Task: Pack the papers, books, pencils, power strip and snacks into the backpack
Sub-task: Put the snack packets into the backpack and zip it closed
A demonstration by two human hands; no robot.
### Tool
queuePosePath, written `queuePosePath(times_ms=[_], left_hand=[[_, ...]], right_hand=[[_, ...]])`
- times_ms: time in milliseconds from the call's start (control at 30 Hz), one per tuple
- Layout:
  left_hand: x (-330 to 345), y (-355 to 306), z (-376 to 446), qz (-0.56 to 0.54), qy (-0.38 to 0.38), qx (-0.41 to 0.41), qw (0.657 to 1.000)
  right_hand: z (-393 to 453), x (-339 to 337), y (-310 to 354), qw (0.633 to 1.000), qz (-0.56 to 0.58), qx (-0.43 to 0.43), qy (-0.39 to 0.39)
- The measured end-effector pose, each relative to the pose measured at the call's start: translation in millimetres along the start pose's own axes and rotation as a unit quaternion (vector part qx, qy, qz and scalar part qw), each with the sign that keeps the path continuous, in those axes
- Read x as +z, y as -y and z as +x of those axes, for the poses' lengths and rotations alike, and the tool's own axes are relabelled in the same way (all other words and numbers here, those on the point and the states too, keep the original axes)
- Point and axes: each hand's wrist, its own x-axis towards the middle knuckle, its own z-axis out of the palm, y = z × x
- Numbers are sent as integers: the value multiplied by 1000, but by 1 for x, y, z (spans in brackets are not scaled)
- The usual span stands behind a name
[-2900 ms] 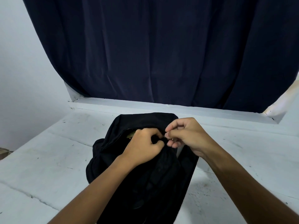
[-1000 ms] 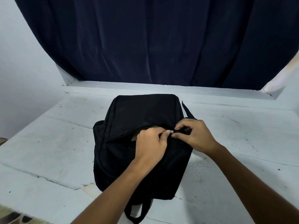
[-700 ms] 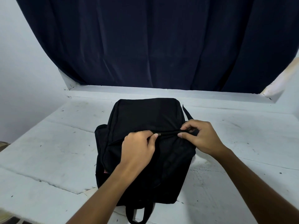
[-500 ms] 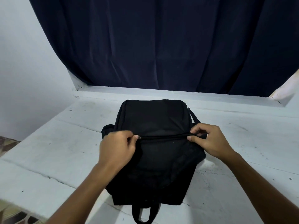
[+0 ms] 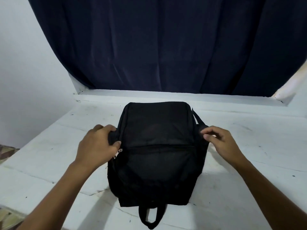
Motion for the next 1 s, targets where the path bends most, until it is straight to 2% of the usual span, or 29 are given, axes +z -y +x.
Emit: queuePosePath(times_ms=[67, 200, 267, 367, 500, 667, 767, 867, 1000], left_hand=[[7, -26, 3, -47, -27, 75, 996], [41, -100, 9, -108, 26, 261, 959], [66, -135, 12, -70, 67, 353, 930], [99, -170, 13, 53, 152, 424, 891], [126, -174, 20, 169, 204, 427, 865], [141, -161, 14, 248, 166, 460, 836], [148, -158, 12, 269, 149, 465, 830], [154, -158, 9, 289, 140, 468, 824], [162, -155, 4, 315, 122, 471, 815]], right_hand=[[-4, -4, -8, 998, -8, 53, -17], [-12, 14, -28, 983, 97, 149, 54], [-14, 23, -40, 979, 114, 170, 24], [-20, 27, -47, 980, 77, 181, -28], [-31, 24, -53, 984, -14, 171, -56], [-50, 18, -43, 974, -198, 102, -40], [-67, 21, -32, 957, -274, 98, -13], [-98, 30, -18, 946, -312, 88, 9], [-139, 53, 8, 943, -319, 90, -6]])
